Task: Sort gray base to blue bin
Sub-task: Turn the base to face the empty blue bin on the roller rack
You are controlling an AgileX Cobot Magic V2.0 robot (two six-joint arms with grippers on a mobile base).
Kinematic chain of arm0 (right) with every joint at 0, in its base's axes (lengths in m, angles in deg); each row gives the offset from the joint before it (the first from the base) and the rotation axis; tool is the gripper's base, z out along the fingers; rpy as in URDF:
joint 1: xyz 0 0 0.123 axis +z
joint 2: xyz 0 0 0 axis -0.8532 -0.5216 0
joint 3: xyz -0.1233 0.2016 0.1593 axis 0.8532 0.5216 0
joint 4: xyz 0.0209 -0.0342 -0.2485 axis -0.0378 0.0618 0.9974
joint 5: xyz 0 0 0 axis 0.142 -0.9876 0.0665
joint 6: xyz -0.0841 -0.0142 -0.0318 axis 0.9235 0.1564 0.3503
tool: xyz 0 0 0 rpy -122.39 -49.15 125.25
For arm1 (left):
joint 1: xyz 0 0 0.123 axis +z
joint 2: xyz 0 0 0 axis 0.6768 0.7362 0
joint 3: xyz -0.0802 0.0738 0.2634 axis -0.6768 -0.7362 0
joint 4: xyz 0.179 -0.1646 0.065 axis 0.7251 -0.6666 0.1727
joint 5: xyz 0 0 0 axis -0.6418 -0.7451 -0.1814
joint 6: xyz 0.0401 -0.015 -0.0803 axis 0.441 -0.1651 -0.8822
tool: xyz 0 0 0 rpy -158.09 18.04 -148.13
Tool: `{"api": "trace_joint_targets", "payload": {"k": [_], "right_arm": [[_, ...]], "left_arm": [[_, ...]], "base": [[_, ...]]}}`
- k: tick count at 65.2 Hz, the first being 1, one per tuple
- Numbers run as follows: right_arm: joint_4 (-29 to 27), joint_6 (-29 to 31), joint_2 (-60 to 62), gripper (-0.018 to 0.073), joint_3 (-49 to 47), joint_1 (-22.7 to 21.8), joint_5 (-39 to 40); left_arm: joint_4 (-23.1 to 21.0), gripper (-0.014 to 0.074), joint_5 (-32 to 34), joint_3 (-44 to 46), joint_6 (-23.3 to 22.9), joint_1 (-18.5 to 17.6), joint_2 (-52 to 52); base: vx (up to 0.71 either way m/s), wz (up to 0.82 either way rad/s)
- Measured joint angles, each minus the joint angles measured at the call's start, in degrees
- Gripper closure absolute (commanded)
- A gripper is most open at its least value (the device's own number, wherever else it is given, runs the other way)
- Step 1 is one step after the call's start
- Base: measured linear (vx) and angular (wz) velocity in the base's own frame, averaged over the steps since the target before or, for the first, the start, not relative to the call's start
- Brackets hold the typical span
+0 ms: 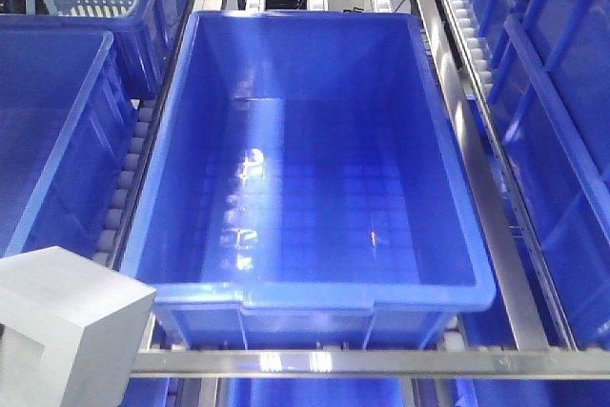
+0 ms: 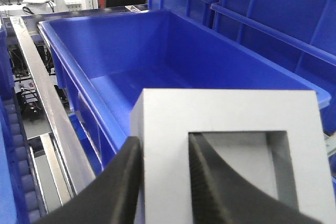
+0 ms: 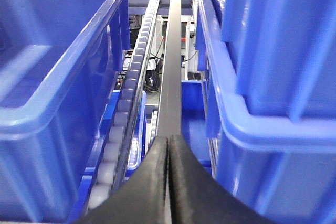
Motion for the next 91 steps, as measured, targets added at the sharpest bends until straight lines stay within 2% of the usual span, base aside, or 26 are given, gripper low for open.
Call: {"api": "trace_joint_targets", "payload": {"k": [91], "right_arm": [[0.0,0.0,0.0,0.0568,0.0,0.0,0.0]], "left_arm": [[0.0,0.0602,0.0,0.0,0.0,0.0,0.0]], "base": [[0.06,0.0]]}}
